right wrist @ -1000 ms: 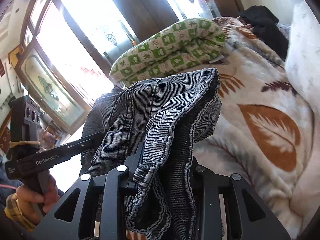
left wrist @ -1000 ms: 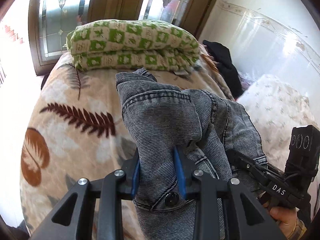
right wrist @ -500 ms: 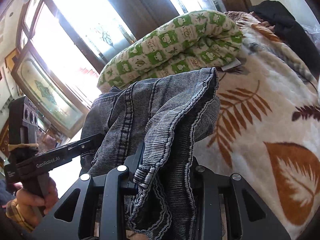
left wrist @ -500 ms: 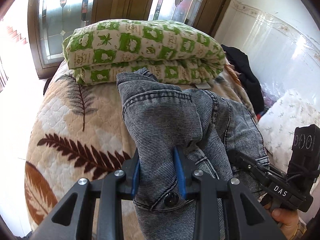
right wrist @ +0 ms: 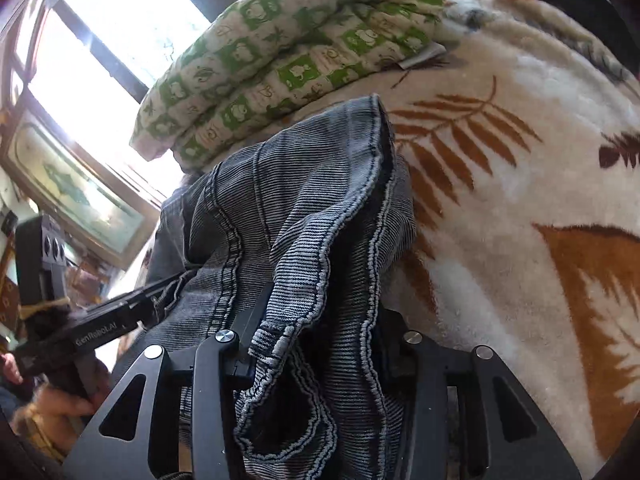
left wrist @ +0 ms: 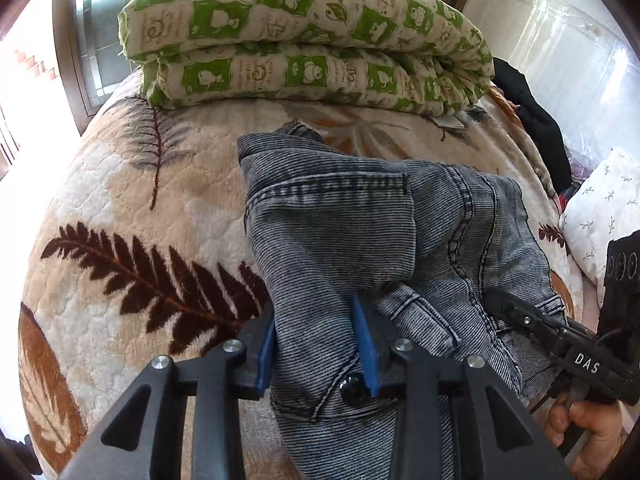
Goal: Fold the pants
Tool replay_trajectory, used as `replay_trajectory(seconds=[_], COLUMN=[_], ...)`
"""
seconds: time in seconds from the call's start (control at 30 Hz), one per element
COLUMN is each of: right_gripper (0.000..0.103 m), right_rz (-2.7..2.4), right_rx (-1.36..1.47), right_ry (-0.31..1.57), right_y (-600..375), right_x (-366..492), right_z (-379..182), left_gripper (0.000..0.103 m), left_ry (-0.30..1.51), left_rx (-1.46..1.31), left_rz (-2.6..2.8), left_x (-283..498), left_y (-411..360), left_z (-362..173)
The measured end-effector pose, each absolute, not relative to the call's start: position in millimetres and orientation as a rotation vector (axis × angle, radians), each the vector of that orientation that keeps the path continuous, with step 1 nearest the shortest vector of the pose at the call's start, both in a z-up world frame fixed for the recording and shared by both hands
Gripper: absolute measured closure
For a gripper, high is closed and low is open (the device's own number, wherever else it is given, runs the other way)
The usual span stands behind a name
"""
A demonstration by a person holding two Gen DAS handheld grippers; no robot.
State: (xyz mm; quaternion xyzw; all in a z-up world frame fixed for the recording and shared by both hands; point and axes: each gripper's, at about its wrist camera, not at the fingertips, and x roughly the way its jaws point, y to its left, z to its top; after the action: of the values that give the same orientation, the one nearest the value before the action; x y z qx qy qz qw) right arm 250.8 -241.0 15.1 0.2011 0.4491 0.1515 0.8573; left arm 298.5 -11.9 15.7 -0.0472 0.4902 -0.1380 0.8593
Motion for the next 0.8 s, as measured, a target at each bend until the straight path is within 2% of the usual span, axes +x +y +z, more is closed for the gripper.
replay_trajectory(seconds=[0.33, 0.43, 0.5, 0.7, 0.8], right_gripper=[0.064, 0.058, 0.048, 0.047, 0.046], right_rz=[0.285, 0.265, 0.226, 0.138, 0.114], right_rx=[0.406, 0.391, 0.389, 0.317, 0.283], right_ry=[0.951, 0.970, 0.978, 0.930, 0.950], right_y=[-236.6, -237.2, -239.6, -233.0, -233.8], right_x=[249.4, 250.5, 249.1, 224.4, 216.8], right_z=[17.8, 21.3, 27.2, 61.8, 55.9], left_gripper=[0.065, 0.065, 0.065, 0.066, 0.066], left_ry=[1.022, 1.018, 1.007, 0.955, 0.963], left_rx=[-0.075, -0.071, -0.075, -0.016, 0.027], left_rz=[-0.255, -0.250, -0.238, -0.244, -0.254], left_x=[296.4, 292.0, 286.7, 258.8, 247.4], left_y=[-16.1, -16.3, -13.2, -13.0, -19.3], left_z=[20.4, 29.1, 36.2, 56.2, 51.8])
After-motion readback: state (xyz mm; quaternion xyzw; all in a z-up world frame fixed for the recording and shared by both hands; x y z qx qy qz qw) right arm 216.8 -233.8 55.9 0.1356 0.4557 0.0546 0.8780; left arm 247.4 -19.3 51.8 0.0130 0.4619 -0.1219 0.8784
